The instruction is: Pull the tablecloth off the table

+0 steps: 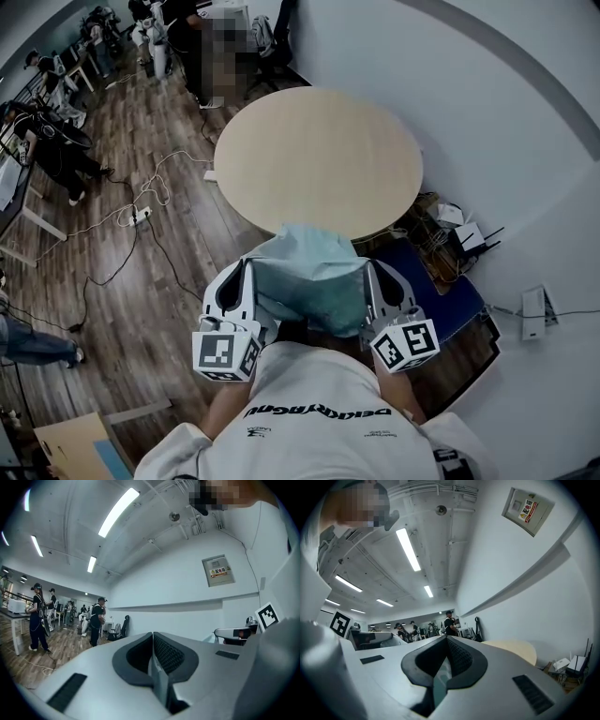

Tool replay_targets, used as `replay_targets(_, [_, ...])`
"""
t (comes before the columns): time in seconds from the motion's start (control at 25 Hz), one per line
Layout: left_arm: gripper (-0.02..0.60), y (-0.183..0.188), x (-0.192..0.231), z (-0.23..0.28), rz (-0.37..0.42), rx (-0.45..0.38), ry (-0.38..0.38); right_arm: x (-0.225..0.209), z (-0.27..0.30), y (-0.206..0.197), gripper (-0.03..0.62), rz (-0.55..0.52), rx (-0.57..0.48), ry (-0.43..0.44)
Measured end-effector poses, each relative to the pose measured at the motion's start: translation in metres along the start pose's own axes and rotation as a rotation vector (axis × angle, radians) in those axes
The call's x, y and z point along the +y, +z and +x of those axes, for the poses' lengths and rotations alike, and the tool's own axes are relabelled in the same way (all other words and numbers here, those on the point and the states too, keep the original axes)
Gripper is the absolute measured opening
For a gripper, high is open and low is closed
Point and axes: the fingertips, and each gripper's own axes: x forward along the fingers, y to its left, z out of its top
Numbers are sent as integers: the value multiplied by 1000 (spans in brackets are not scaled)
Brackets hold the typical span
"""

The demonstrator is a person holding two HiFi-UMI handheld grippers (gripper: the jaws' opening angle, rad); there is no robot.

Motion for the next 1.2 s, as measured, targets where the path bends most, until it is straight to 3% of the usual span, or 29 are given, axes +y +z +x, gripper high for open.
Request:
replay_targets(0.2, [18, 7, -6, -2, 27, -13, -6, -2, -3, 6, 32, -11, -10, -17])
replay_targets(0.8, [18, -62, -12, 11, -4, 134, -25, -22, 0, -71, 32, 21, 160, -52])
replay_targets(0.96, [18, -73, -11, 15, -22, 156, -36, -22, 4, -85, 32, 6, 189, -75])
replay_targets(1.2, [18, -86, -10, 16, -7, 163, -39, -13, 11, -98, 32, -3, 193, -44])
